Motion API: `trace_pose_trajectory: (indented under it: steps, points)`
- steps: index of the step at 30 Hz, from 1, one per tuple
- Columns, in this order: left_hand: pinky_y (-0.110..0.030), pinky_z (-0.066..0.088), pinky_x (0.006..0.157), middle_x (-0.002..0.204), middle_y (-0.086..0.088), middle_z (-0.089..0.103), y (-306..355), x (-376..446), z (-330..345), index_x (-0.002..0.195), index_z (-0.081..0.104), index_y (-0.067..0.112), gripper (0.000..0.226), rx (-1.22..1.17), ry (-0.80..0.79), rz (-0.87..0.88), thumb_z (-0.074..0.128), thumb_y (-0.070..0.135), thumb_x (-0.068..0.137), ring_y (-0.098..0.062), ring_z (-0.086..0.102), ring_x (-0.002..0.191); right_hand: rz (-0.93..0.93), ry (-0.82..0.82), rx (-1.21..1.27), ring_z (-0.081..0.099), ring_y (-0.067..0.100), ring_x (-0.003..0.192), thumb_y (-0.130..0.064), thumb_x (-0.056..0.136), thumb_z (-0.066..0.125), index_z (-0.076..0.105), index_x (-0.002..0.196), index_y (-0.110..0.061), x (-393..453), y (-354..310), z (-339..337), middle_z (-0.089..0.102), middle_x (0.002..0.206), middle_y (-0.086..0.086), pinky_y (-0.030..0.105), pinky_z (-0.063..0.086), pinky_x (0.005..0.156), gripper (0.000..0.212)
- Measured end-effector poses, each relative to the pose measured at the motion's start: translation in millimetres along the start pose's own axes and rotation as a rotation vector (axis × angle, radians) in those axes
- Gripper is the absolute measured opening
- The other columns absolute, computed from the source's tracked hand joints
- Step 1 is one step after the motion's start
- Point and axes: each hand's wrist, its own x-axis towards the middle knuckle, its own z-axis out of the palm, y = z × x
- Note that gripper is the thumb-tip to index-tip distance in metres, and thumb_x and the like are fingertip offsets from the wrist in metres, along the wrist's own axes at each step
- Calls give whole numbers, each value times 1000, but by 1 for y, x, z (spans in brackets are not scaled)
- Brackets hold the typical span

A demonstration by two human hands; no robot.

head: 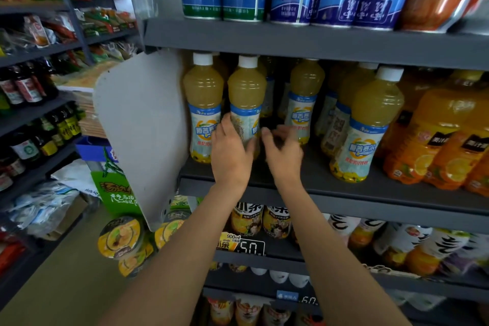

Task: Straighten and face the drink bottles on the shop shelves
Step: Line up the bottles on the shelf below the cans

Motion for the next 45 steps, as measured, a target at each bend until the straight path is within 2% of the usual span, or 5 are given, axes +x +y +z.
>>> trace_pose_trajectory:
  steps: [3, 15, 25, 31, 45]
  points:
    - [-37, 38, 99, 126, -16, 53, -2, 1, 0, 136, 40, 4, 56, -9, -34, 26, 62, 15, 86, -29, 47, 120, -2, -241, -34, 52, 5, 99, -34, 87, 63, 51, 125, -9, 1, -8, 0, 59, 112, -2, 15, 40, 77, 47]
    - [-43, 46, 95, 126, -12, 54, 55, -10, 58, 135, 42, 9, 50, -143, -199, 86, 59, 14, 89, -26, 52, 116, -35, -1, -338, 60, 30, 101, -33, 87, 63, 56, 110, 0, 35, 15, -64, 64, 107, 17, 38, 48, 81, 41]
    - [-45, 46, 96, 120, -16, 49, 23, -25, 23, 124, 49, 3, 41, -195, 114, 166, 57, 12, 84, -29, 49, 114, -363, 267, -364, 60, 28, 79, -14, 89, 58, 53, 107, -2, -17, -10, -42, 50, 112, 15, 36, 49, 55, 22]
    - [-42, 38, 99, 126, -23, 43, -17, -14, -19, 122, 47, -2, 50, -59, 342, -86, 64, 2, 76, -34, 41, 118, -135, -123, -350, 51, 30, 116, -27, 89, 62, 42, 132, -2, 22, -20, 15, 49, 130, 15, 40, 46, 90, 53]
    - [-26, 37, 90, 127, -14, 51, -31, 6, -19, 135, 39, 4, 61, -111, 138, -132, 68, 18, 83, -25, 49, 117, -18, -193, -343, 64, 38, 92, -39, 85, 64, 43, 119, -5, 25, 8, 21, 58, 114, 18, 52, 55, 71, 52]
